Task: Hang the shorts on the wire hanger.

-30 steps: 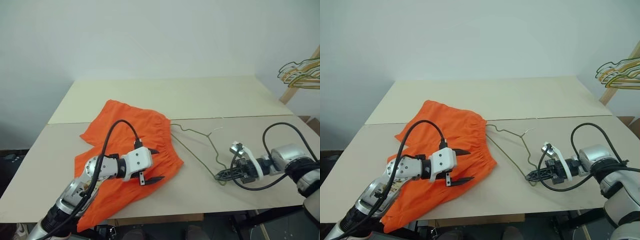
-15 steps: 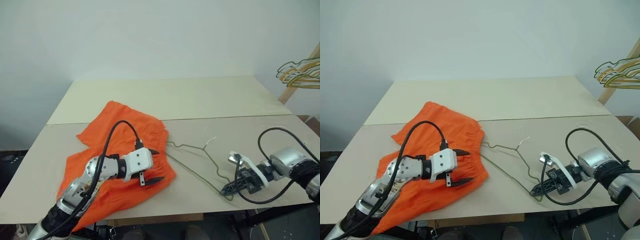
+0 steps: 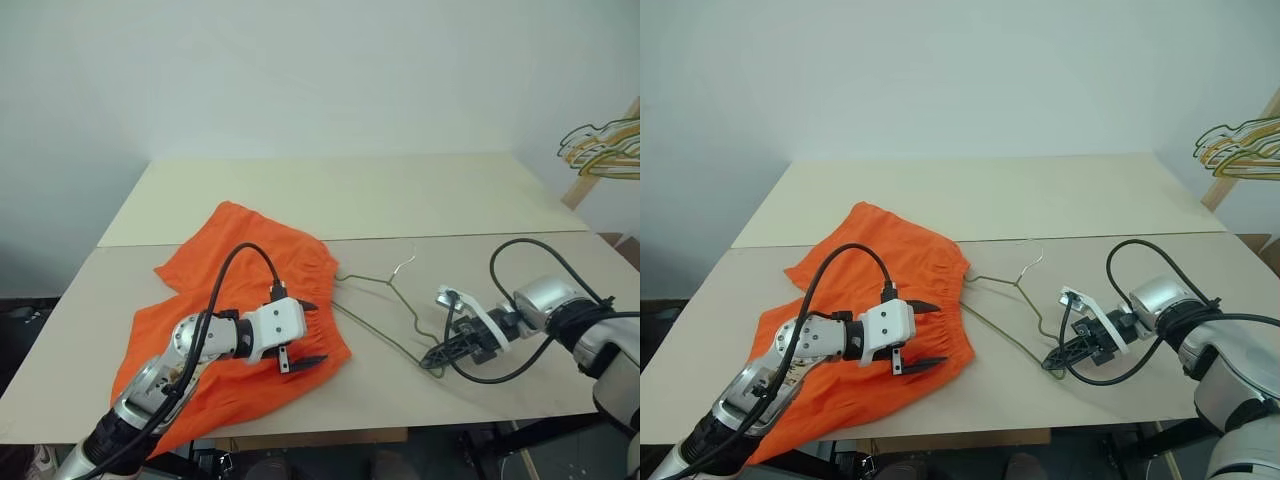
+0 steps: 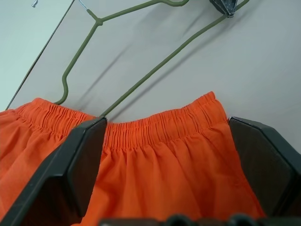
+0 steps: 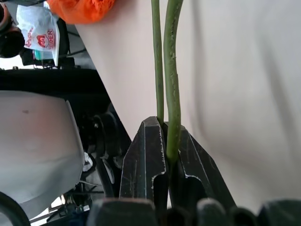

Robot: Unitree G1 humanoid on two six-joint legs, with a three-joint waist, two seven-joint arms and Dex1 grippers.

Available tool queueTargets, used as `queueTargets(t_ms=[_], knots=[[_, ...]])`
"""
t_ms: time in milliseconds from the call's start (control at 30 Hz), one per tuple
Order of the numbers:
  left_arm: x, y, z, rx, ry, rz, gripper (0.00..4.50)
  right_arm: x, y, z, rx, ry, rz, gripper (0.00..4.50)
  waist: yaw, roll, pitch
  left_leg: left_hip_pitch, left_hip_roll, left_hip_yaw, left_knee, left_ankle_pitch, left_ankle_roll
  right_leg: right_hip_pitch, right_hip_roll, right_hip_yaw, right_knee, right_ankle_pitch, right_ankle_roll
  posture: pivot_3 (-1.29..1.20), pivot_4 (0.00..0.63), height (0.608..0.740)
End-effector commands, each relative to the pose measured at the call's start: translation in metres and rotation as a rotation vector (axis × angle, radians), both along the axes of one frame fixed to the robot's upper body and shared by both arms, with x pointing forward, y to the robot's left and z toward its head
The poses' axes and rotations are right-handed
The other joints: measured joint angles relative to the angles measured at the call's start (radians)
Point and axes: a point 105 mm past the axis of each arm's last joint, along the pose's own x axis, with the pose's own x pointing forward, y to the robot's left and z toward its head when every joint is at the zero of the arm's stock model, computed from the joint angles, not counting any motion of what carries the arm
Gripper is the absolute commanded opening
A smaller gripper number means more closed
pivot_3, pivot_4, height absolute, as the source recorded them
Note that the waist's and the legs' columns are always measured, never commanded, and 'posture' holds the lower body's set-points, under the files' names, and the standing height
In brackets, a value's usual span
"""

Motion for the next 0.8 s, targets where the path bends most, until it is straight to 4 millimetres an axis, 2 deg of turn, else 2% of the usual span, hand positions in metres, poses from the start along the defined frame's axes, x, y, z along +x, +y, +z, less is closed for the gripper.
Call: queueTargets(t_ms=[33,200,467,800], knots=[[-0.001,-0.003,0.007,-0.011,-0.040,-0.017,4.49,0.014,0.013,0.019,0.103,-0.007,-0.035,0.00,-0.003,0.001,0.000,0.000,0.000,0.000,0.000,0.000,0.000,0.000,0.000,0.000,0.000,0.000,0.000,0.04,0.000,0.740],[-0.001,-0.004,0.007,-0.015,-0.040,-0.018,4.49,0.027,0.023,0.025,0.145,-0.015,-0.091,0.00,-0.005,0.001,-0.001,0.000,0.000,0.001,0.000,0.000,0.000,0.000,0.000,0.001,0.000,0.000,0.000,0.04,0.000,0.740],[-0.001,-0.006,0.007,-0.020,-0.041,-0.017,4.49,0.025,0.038,0.025,0.179,0.020,-0.066,0.00,-0.001,0.002,-0.001,-0.001,0.000,-0.001,0.000,0.000,0.000,0.000,0.000,-0.001,0.001,0.000,0.000,0.04,0.000,0.740],[0.000,-0.007,0.007,-0.029,-0.046,-0.008,4.49,0.044,0.056,0.024,0.234,0.009,-0.156,0.00,-0.004,0.002,-0.002,-0.001,0.000,0.000,0.000,0.000,-0.001,0.000,0.001,-0.001,0.002,0.000,0.001,0.05,0.000,0.740]])
